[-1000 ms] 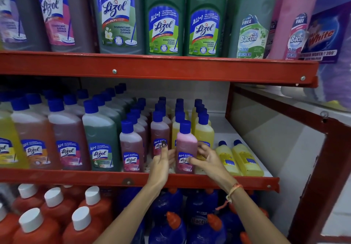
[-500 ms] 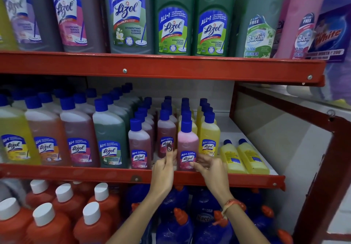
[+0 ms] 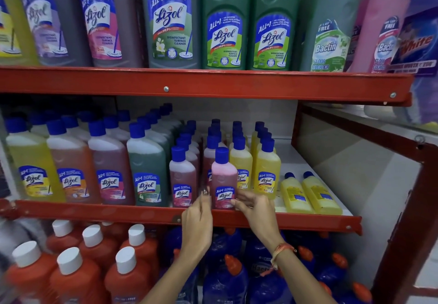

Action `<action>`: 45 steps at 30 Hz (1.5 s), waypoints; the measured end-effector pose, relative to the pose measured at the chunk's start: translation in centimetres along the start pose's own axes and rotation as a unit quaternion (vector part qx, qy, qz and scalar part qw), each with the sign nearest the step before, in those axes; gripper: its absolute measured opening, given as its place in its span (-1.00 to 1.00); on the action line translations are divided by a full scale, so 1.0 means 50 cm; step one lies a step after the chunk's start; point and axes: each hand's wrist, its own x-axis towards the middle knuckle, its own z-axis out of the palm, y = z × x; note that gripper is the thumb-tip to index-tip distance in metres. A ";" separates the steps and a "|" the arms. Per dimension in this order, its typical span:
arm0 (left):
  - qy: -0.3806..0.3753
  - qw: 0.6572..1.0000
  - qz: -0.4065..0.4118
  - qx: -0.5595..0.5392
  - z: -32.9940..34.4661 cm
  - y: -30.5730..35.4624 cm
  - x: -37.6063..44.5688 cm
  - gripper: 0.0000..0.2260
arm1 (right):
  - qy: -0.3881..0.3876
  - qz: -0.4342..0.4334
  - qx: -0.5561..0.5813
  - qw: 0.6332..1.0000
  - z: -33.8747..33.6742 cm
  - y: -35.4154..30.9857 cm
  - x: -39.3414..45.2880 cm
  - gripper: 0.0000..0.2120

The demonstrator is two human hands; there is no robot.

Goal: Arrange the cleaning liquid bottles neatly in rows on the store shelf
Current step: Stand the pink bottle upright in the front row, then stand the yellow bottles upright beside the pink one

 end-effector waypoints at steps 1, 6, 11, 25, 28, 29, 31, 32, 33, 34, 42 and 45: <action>0.038 0.999 0.028 0.003 0.001 0.000 -0.012 -0.73 | 0.002 0.006 -0.003 1.000 -0.006 0.002 0.000 -0.67; 0.049 0.991 0.126 -0.007 0.053 0.007 -0.037 -0.73 | 0.086 0.020 -0.039 0.995 -0.085 0.014 0.010 -0.83; -0.106 0.991 0.044 0.063 0.179 0.043 0.016 -0.80 | 0.165 0.032 -0.219 0.961 -0.202 0.034 0.042 -0.84; -0.273 0.942 -0.188 0.059 0.356 0.068 0.094 -0.78 | -0.070 0.160 -0.322 0.931 -0.289 0.097 0.142 -0.45; -0.218 0.962 -0.165 -0.002 0.342 0.054 0.085 -0.70 | -0.013 0.189 -0.200 0.961 -0.312 0.116 0.140 -0.64; -0.202 0.968 -0.146 -0.007 0.337 0.052 0.082 -0.65 | 0.003 0.184 -0.139 0.973 -0.316 0.118 0.133 -0.71; -0.185 0.975 -0.120 -0.019 0.326 0.049 0.075 -0.60 | 0.027 0.173 -0.024 0.984 -0.323 0.116 0.110 -0.79; -0.183 0.977 -0.109 -0.028 0.319 0.047 0.070 -0.60 | 0.034 0.158 0.012 0.987 -0.325 0.116 0.101 -0.78; -0.178 0.978 -0.101 -0.031 0.314 0.043 0.067 -0.61 | 0.035 0.148 0.027 0.988 -0.327 0.114 0.089 -0.77; -0.175 0.980 -0.091 -0.031 0.309 0.039 0.062 -0.62 | 0.033 0.142 0.041 0.988 -0.326 0.116 0.081 -0.77; -0.182 0.980 -0.061 -0.059 0.285 0.031 0.045 -0.78 | 0.071 0.098 0.081 0.989 -0.284 0.114 0.041 -0.59; -0.203 0.975 -0.060 -0.075 0.276 0.027 0.045 -0.74 | 0.095 0.090 0.040 0.991 -0.254 0.098 0.023 -0.47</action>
